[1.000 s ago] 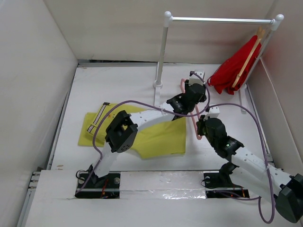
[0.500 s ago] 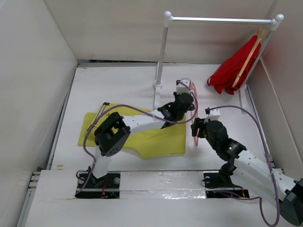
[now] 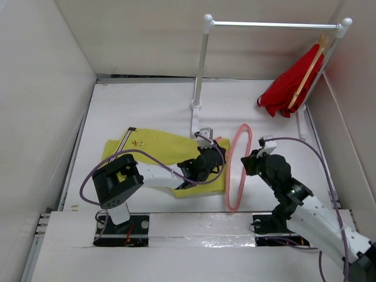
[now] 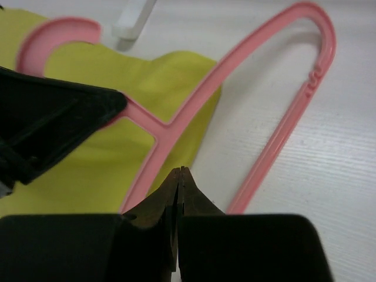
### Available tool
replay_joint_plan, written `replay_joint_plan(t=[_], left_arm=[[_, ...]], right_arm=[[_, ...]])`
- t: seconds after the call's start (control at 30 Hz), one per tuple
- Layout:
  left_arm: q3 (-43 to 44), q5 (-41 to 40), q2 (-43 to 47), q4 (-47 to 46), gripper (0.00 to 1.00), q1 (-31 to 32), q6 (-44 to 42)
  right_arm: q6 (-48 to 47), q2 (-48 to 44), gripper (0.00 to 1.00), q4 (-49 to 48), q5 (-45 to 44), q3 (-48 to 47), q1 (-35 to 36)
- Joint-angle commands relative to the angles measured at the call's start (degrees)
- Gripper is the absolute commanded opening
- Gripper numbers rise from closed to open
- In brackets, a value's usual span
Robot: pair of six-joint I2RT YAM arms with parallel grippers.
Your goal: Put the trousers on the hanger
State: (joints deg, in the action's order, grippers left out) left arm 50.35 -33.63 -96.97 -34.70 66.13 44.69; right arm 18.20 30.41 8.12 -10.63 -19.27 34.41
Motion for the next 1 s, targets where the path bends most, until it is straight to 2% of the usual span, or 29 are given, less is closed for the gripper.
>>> replay_joint_plan(t=[0.0,0.03,0.17,0.27,0.4,0.53,0.57,0.63,0.67,0.73,0.87,0.97], left_arm=[[-3.4,-4.2,3.2,-5.6,0.00,-0.6,3.1],[-4.5,-4.9,3.3,-5.9,0.00,0.0,3.0],[-6.0,-8.9,3.6,-6.3,0.00,0.5,2.6],[-6.1,-9.5,2.8,-6.3,0.00,0.5,2.0],[-6.4,-8.2,1.7,-7.5,0.00,0.5,1.8],[-7.3,-7.7,1.4,-7.8,0.00,0.5,1.5],[-7.6,-7.5,1.7,-8.4,0.00,0.0,1.4],[-8.3,-7.1,1.9,-8.5,0.00,-0.7,1.2],[-8.5,-6.9,2.0,-8.6,0.00,-0.7,0.6],[-9.8,-6.8,2.4,-9.3,0.00,-1.3,-0.5],[-12.6,-6.9,4.2,-9.7,0.00,-2.5,-2.4],[-15.9,-7.0,6.3,-9.7,0.00,-4.0,-3.2]], right_arm=[[-0.3,7.9,0.00,-9.9,7.5,1.8,-1.6],[-0.5,10.3,0.00,-10.8,8.3,1.6,-2.4],[-0.1,21.3,0.30,-17.6,10.2,2.0,-2.4],[0.8,25.6,0.43,-23.8,13.1,2.9,-2.9],[2.3,33.6,0.48,-29.9,13.7,2.7,-2.9],[4.3,39.8,0.49,-34.4,13.1,4.3,-2.4],[4.9,40.5,0.49,-36.0,13.1,4.8,-2.4],[5.3,42.2,0.37,-37.6,13.6,5.5,-2.4],[5.3,42.4,0.18,-38.4,14.6,5.6,-2.4],[5.4,42.1,0.00,-39.9,14.9,6.2,-2.4],[5.3,33.8,0.00,-35.8,12.6,7.4,-4.8],[3.1,23.2,0.00,-26.8,12.0,6.6,-7.3]])
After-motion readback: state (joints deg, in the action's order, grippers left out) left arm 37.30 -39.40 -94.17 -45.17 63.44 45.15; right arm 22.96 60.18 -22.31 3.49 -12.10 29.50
